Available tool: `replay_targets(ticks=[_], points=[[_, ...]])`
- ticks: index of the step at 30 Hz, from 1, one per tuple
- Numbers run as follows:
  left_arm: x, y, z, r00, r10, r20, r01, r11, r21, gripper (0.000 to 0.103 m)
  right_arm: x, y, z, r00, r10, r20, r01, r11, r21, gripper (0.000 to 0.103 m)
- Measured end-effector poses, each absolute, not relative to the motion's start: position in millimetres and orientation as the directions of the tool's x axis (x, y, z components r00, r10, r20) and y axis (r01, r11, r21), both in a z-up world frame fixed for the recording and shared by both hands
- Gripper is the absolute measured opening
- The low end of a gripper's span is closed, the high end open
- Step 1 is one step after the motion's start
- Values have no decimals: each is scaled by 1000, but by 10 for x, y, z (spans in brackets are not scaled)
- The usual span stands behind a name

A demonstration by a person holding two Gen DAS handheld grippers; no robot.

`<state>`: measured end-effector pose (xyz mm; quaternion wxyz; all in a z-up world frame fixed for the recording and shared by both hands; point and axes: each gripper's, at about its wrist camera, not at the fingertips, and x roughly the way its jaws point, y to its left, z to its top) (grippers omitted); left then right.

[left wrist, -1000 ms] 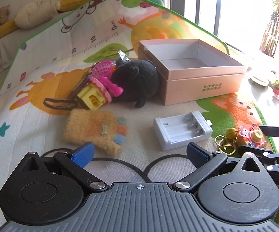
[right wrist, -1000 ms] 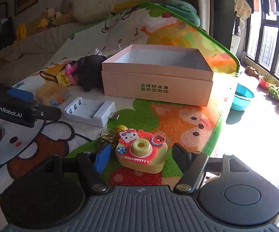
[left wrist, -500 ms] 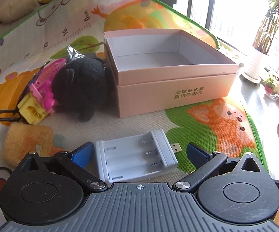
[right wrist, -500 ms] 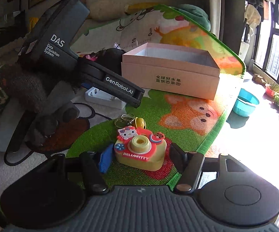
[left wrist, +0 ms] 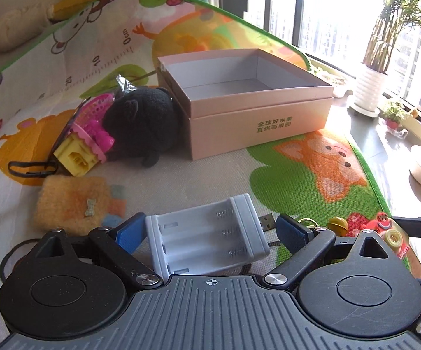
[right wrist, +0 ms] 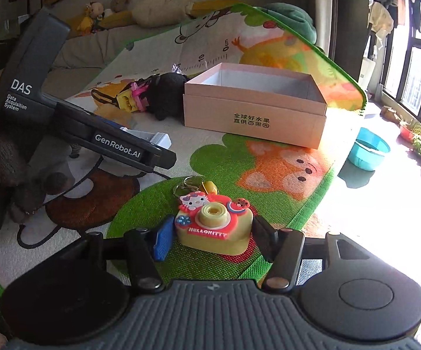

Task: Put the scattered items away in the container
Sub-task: 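Carry both items to the pink box and release them inside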

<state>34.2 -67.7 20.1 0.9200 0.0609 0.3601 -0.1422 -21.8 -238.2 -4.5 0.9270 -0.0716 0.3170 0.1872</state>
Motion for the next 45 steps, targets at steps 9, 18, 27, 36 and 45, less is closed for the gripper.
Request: replay_targets(ticks=[9,18,27,36,45], points=[[-22,-685,691,744,-316,-588,428,902,57,98,-198,-2578,519,748,333,-574,-409,912,-5,57],[937,-974,1046,804,-358,-474,447,890,85,98,908,-2731,1295,817,332,-472,-341,937,69,57],[1665,-845,910,796,-329,-508,407,912,46,100,2136,-2571,1362,841,299,-451,-271,954,127,74],[748,28,453,777,-58,-627,147,985,92,103,1955,-2225,991,818,371,-440,-401,916,26,81],[414,414,268,739,-60,-671,143,987,69,103,1111,-1290,648,785,374,-494,-511,841,-176,61]])
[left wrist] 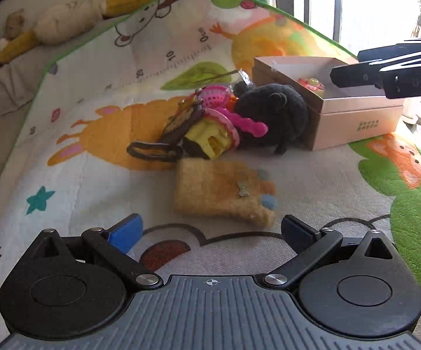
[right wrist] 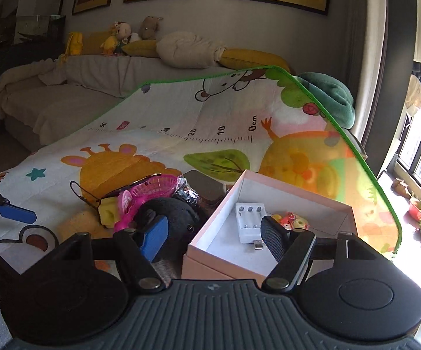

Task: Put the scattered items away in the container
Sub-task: 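Carry both items to the pink box and release them inside, then grasp the pink-lidded yellow cup toy with the right gripper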

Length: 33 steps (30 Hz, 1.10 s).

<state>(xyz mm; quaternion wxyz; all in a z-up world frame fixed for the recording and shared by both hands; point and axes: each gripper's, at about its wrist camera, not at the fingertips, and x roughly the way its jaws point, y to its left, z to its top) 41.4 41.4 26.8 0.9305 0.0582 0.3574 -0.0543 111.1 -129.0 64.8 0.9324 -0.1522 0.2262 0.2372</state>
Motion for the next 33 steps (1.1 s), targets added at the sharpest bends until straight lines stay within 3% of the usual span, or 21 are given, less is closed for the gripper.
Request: replay_targets(ticks=[3,7,9,13,15,16,19,27,33], points=[[304,469,330,748,-77,-660,149,987,54,103,1043,-915,550,743,404,-533,-573,795,-197,48],[213,529,319,763,-81,-641,130,991,30,103,1065,-405,343,757,382,-530,-598,731,-327,43],[177,559,284,764,-69,-641,104,994,17,103,1113,-259,277,754,381,-535,-612,704,-360,34],[102,632,253,758,-68,-649,63,998,-31,103,1233,-65,246,724,416,-550,-654,669,-355,37],[78,636,257,756,-67,-651,61,998,-31,103,1313,45,194,709,406,-576,-663,663,-348,53],[64,630,262,756,-62,-651,61,998,-24,103,1350,99,144,705,397,-588,-664,660,-351,54],[17,602,282,757,-58,-651,63,998,-15,103,1382,180,29,722,360,-591,-645,658,-389,44],[-32,431,295,755,-79,-650,112,994,9,103,802,-672,519,700,471,-538,-675,682,-282,43],[234,196,262,758,-92,-646,180,981,71,103,324,-1464,303,775,295,-559,-574,699,-427,43]])
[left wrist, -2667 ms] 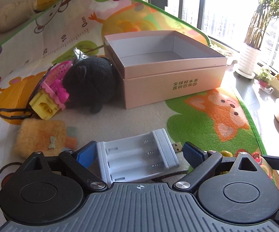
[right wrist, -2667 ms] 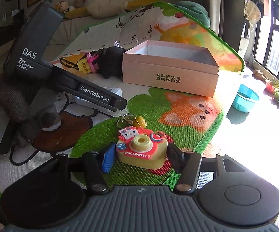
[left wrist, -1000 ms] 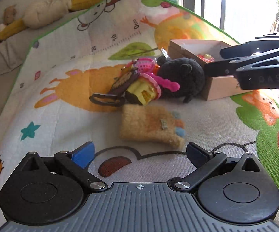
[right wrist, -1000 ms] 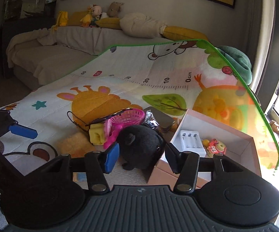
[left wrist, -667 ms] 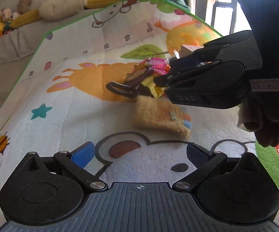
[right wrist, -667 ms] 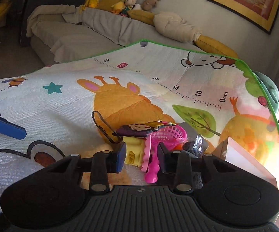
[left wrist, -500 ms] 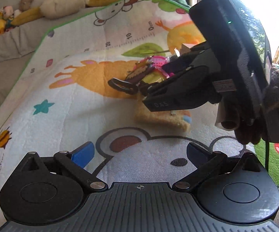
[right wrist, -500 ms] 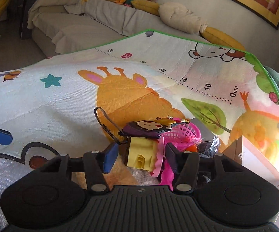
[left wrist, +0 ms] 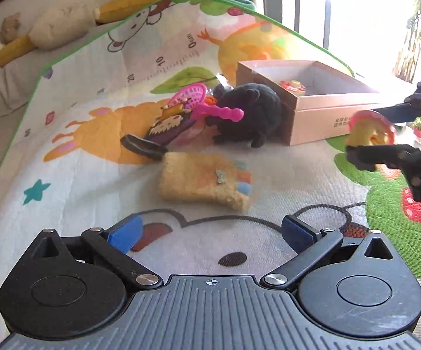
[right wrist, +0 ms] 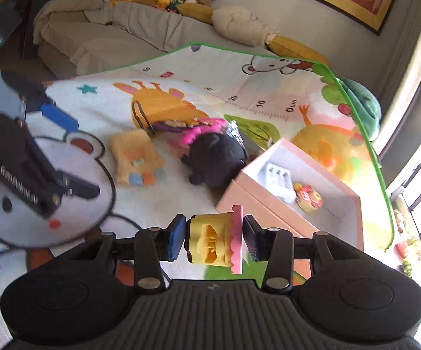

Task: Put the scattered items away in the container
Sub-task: 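Grasp the pink-lidded yellow cup toy with the right gripper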

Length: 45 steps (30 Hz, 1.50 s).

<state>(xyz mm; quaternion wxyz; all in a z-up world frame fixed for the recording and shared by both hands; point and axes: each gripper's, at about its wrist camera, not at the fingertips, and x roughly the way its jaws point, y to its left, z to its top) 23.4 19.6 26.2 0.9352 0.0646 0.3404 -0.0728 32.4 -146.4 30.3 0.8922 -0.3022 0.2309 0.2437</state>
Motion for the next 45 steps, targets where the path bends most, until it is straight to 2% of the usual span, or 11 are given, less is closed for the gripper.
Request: replay_targets(ticks=[5,7,11,15,18,21,28,31,36,37,45], points=[[595,174,167,757,-10,-654,111,987,114,103,93,-1631,55,828,229,-512,-511,682,-523,43],[706,200,144,753,-6,-658,97,990,102,103,34,-1641,69,799,284,-530,-551,700,-455,55],[823,221,132,721,-123,-682,143,989,-27,103,-153,-1744,228,687,484,-541,-670,711,-215,71],[726,135,148,668,-283,-688,222,958,-179,103,-295,-1875,262,739,480,-473,-625,750,-215,97],[549,31,152,588,-451,-671,337,891,-304,103,-295,-2066,239,747,468,-472,-593,790,-157,103],[349,-53,180,568,-513,-644,417,854,-312,103,-252,-2190,144,748,438,-499,-556,823,-112,103],[161,-113,293,724,-201,-660,251,968,-20,103,-171,-2202,49,755,419,-505,-508,860,-47,103],[148,-11,329,765,-72,-640,133,990,48,103,-103,-2050,143,756,439,-485,-524,850,-47,95],[143,191,379,778,-43,-627,62,998,8,103,187,-1781,153,727,444,-523,-524,852,-6,45],[132,209,383,778,-40,-627,59,998,10,103,256,-1767,141,714,445,-540,-518,855,21,41],[104,189,324,775,-81,-627,92,996,-16,103,527,-2304,152,704,449,-550,-382,893,239,37]])
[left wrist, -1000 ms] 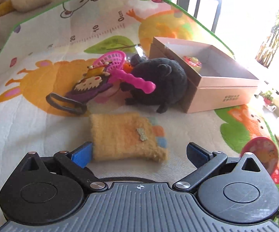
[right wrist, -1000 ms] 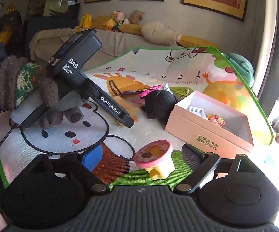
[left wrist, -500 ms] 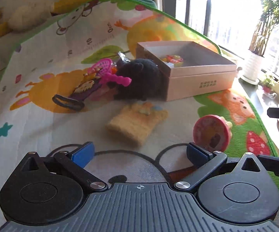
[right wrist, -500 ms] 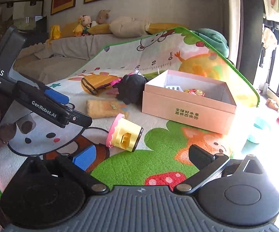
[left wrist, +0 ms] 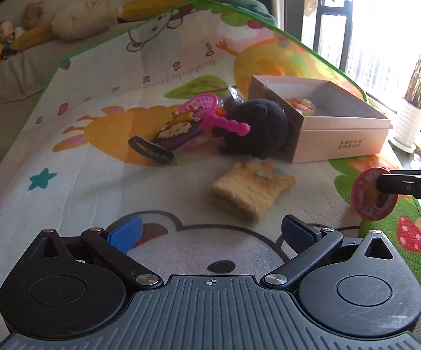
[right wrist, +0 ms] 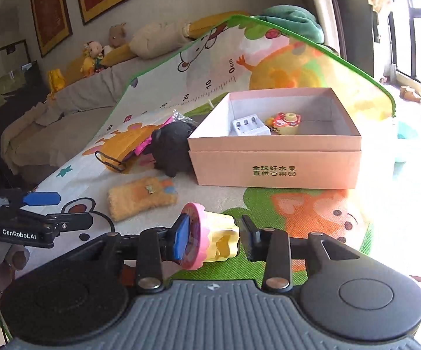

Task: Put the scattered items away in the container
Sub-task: 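Grasp the pink-lidded yellow cup toy with the right gripper, then grasp the knitted yellow mitten with the left gripper while right holds cup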

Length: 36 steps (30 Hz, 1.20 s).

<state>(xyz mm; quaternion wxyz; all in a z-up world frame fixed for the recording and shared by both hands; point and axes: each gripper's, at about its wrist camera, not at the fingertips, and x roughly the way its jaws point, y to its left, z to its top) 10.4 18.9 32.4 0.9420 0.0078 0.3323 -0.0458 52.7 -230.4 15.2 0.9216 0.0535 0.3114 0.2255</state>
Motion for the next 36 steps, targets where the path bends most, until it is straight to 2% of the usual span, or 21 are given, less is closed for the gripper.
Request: replay_targets(ticks=[3,8,10,12,16,18,20,22,23,24,28,30,36], points=[[146,85,282,769,-108,-630,121,992,-23,103,615,-2524,137,700,444,-559,-318,895,313,37],[217,-95,230,762,-124,-635,168,986,9,103,640,-2616,97,740,385,-552,-275,922,274,39],[235,-129,218,767,-124,-630,187,982,34,103,596,-2576,105,762,369,-532,-289,929,231,48],[289,-147,206,774,-122,-621,210,975,70,103,527,-2529,113,779,367,-509,-307,930,201,70],[502,-156,139,778,-112,-618,254,956,145,103,329,-2401,98,769,405,-494,-380,912,157,85],[616,-165,95,762,-137,-633,287,948,141,103,225,-2335,68,754,423,-503,-410,901,142,96],[692,-187,61,752,-166,-638,312,942,121,103,146,-2283,20,729,439,-526,-429,891,149,101],[732,-214,40,750,-183,-636,319,942,106,101,113,-2239,-28,689,462,-558,-453,876,167,101],[743,-227,33,750,-186,-635,319,943,100,97,92,-2215,-58,669,473,-573,-462,869,177,103],[748,-237,27,752,-185,-633,314,945,97,87,83,-2195,-78,655,479,-585,-467,865,185,103],[715,-255,25,753,-197,-628,303,951,65,76,58,-2102,-147,623,478,-619,-476,860,186,103],[674,-281,31,755,-202,-624,306,950,63,65,50,-2071,-150,622,469,-627,-472,863,178,103],[435,-296,81,745,-216,-631,305,952,34,63,44,-2042,-153,612,457,-645,-467,867,171,103]])
